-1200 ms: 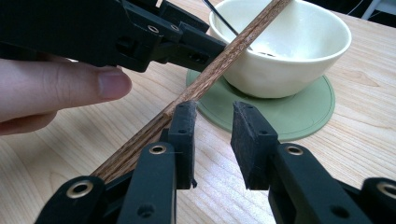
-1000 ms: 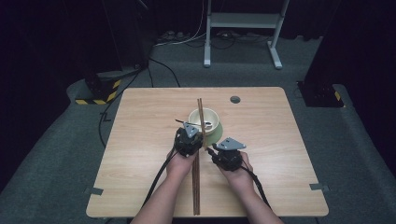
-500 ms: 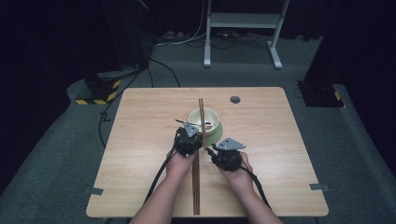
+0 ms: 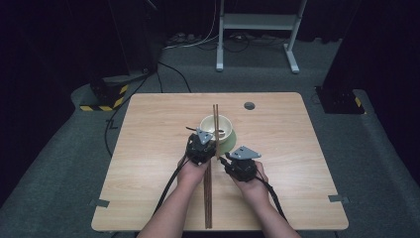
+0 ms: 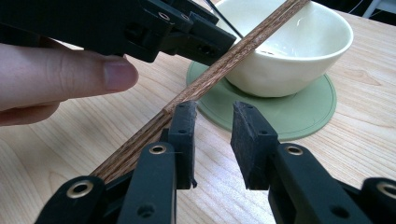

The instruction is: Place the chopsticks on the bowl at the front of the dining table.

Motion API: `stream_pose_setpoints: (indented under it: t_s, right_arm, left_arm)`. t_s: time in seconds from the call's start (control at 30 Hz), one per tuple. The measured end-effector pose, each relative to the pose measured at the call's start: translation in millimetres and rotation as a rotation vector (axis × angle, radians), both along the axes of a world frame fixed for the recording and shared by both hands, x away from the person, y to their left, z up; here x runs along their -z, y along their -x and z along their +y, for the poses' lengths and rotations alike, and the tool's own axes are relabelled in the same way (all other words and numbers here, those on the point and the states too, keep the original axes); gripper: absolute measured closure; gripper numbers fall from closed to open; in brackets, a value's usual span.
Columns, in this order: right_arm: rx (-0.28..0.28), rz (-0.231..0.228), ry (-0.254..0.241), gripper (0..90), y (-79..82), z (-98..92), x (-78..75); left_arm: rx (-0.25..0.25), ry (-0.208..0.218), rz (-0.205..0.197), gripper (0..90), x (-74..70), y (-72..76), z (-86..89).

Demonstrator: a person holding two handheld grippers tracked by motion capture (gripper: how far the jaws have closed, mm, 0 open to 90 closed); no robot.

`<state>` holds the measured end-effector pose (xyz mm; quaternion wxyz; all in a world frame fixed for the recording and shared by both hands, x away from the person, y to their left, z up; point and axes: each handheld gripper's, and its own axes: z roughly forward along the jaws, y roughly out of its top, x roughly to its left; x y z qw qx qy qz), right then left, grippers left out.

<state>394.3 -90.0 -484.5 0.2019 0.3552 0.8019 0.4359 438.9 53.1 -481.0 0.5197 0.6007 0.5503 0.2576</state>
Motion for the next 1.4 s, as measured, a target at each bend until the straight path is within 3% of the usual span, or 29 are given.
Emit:
stream_pose_setpoints:
  t_s: [0.13,0.4,0.7,0.83,1.4]
  right_arm:
    - [-0.002,0.000,0.003,69.7,-0.3,0.2,0.6]
    - [0.002,0.008,0.002,69.7,0.0,0.9,1.2]
    - [0.003,0.003,0.003,69.7,-0.5,-0.2,1.0]
    - [0.013,-0.007,0.001,69.7,-1.6,-0.7,2.1]
    - [0.014,0.013,0.005,69.7,-1.6,-1.2,2.9]
  left_arm:
    - [0.005,-0.013,0.004,64.6,0.2,0.2,1.0]
    - [-0.007,0.005,0.001,64.6,1.3,-1.5,0.8]
    - [-0.001,-0.018,0.009,64.2,3.9,-1.8,1.8]
    - [-0.014,0.008,0.005,64.1,5.5,0.0,4.2]
    - [-0.003,0.007,0.010,64.0,8.6,-0.4,4.3]
